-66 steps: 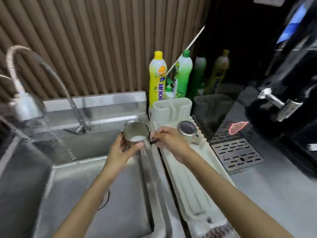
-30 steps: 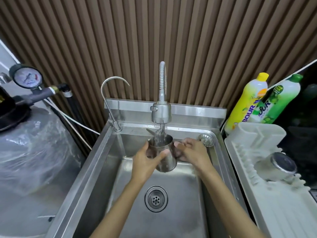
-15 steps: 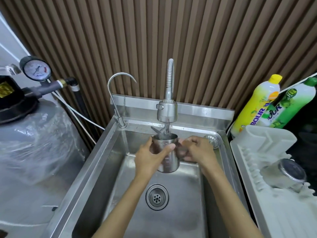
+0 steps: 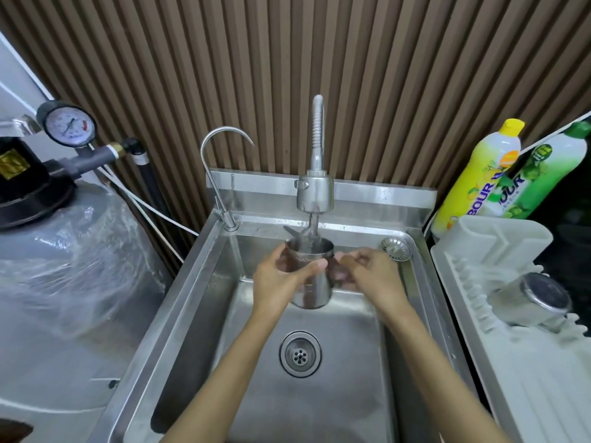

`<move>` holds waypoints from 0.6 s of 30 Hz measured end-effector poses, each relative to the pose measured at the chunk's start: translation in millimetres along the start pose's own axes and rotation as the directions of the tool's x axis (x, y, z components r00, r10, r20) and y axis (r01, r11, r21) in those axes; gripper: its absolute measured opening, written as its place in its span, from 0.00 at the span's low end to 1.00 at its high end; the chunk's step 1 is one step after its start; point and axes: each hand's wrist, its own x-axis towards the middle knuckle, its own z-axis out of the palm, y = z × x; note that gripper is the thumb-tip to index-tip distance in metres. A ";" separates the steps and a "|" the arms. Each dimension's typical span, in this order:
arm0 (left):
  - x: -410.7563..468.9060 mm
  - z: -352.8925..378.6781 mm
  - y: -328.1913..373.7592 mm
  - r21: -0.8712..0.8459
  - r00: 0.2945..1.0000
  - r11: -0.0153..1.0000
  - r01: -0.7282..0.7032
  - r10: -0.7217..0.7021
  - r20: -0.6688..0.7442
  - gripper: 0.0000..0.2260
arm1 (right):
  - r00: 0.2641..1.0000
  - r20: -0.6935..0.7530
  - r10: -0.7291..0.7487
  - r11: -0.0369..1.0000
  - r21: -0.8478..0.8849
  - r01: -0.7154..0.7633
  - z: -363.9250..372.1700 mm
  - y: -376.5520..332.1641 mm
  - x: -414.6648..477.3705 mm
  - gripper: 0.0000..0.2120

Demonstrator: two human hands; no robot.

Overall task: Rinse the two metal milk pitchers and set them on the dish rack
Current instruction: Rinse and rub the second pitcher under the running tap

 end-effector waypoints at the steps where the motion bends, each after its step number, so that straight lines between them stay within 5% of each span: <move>1: -1.1 1.6 -4.5 -0.084 0.996 0.995 0.051 -0.045 0.073 0.16 | 0.994 -0.070 -0.079 0.967 -0.249 0.059 -4.2 -6.4 -2.7 0.09; 3: -0.2 6.0 -8.2 -0.163 0.987 0.983 0.089 -0.064 0.149 0.15 | 0.958 -0.138 -0.253 0.855 -0.496 0.155 -5.9 -17.5 -8.2 0.09; 5: 6.3 7.0 -6.1 -0.192 0.992 0.981 0.031 -0.007 0.129 0.22 | 0.930 -0.172 -0.324 0.873 -0.434 0.224 -0.2 -16.8 -6.7 0.08; 7: 15.6 2.7 -0.2 -0.177 0.993 0.981 -0.077 0.091 0.073 0.29 | 0.964 -0.159 -0.215 0.975 -0.087 0.203 12.9 -6.6 -3.7 0.05; 9: 19.4 -2.6 7.1 -0.021 0.981 0.981 -0.193 0.194 0.019 0.34 | 0.999 -0.020 -0.039 0.953 0.301 0.043 24.8 1.3 -4.0 0.06; 11: 13.5 -6.1 9.9 0.228 0.975 0.953 -0.198 0.216 -0.058 0.38 | 0.996 0.080 0.032 0.908 0.414 -0.062 26.6 8.0 -2.6 0.08; 14: -2.7 -4.1 4.6 0.233 0.977 0.970 -0.072 0.116 -0.178 0.35 | 0.997 0.077 0.030 0.941 0.335 -0.054 13.5 2.8 1.9 0.08; 18: -2.6 11.9 -2.9 -0.080 0.999 0.997 0.001 -0.004 -0.048 0.26 | 0.981 -0.148 -0.127 0.977 -0.187 0.098 -2.1 -15.8 5.7 0.09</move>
